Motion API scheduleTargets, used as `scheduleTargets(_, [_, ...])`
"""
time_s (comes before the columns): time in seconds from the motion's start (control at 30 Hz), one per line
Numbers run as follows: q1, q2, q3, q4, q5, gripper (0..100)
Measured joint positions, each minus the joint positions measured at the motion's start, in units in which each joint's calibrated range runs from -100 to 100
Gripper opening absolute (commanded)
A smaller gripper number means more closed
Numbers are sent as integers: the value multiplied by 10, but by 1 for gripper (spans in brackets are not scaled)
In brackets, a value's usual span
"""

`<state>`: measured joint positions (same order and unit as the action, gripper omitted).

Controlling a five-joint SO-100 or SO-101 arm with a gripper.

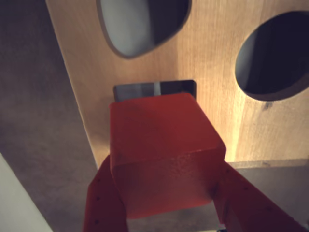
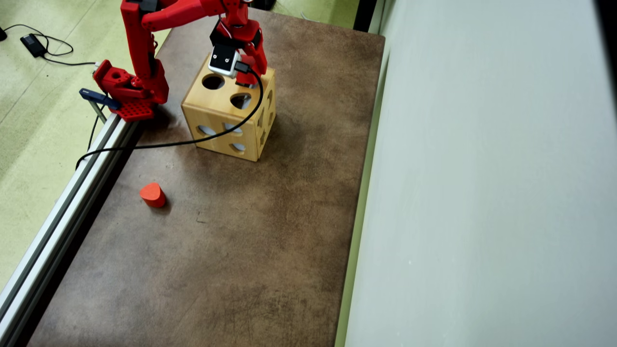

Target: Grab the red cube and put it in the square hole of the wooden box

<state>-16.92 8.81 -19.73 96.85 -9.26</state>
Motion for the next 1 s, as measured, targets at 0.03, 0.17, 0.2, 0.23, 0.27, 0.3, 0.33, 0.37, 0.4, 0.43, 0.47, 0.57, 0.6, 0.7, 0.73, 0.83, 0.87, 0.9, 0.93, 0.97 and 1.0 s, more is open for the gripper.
scheduleTargets(0.03, [-2,0,0,0,0,12])
scheduleTargets(0.17, [-11,0,0,2,0,18])
scheduleTargets(0.2, [-11,0,0,2,0,19])
scheduleTargets(0.23, [-11,0,0,2,0,19])
scheduleTargets(0.27, [-11,0,0,2,0,19])
scheduleTargets(0.3, [-11,0,0,2,0,19])
scheduleTargets(0.33, [-11,0,0,2,0,19])
scheduleTargets(0.37, [-11,0,0,2,0,19])
scheduleTargets(0.4, [-12,0,0,2,0,19])
scheduleTargets(0.43, [-12,0,0,2,0,19])
scheduleTargets(0.47, [-12,0,0,3,0,19])
scheduleTargets(0.57, [-12,0,0,3,0,19])
scheduleTargets(0.6, [-12,0,0,3,0,19])
scheduleTargets(0.7, [-12,0,0,3,0,19])
scheduleTargets(0.73, [-12,0,0,3,0,19])
scheduleTargets(0.83, [-12,0,0,3,0,22])
scheduleTargets(0.87, [-12,0,0,3,0,24])
scheduleTargets(0.9, [-12,0,0,3,0,26])
scheduleTargets(0.93, [-12,0,0,3,0,28])
scheduleTargets(0.97, [-12,0,5,3,0,30])
scheduleTargets(1.0, [-15,0,14,3,0,31])
